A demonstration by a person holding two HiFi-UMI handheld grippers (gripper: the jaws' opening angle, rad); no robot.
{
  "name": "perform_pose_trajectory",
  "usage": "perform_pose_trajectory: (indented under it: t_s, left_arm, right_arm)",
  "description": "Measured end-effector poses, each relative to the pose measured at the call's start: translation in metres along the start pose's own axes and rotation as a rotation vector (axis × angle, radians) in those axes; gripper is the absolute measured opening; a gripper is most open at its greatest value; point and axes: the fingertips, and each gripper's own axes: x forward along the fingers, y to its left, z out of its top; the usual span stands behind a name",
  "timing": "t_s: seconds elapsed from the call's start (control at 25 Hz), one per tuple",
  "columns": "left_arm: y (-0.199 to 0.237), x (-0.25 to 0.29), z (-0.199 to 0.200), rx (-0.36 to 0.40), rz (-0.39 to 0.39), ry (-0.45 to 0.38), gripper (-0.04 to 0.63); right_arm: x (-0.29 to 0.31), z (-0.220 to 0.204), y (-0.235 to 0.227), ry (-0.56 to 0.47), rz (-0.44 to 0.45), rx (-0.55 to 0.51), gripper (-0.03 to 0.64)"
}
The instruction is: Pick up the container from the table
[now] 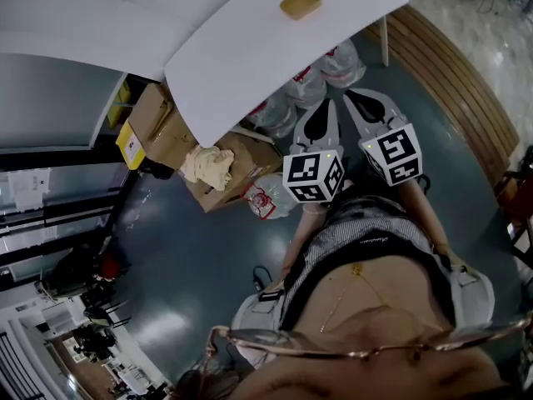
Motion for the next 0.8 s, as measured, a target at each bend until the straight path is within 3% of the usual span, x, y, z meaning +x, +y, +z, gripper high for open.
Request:
perform_pose_trajectory:
  t_s: [0.4,0.8]
  left_arm:
    - [-0.007,0.059,0.016,-0.009,0.06,-0.017,0.002]
    - [-0.012,0.086,0.016,-0.032,0.116,-0.036,0.002]
  right_arm:
    - [0.031,0.012,-0.047,0.008,0.124,-0.025,0.026]
    - [0.032,0.006,-0.078,0.018,0.171,-0.034,0.026]
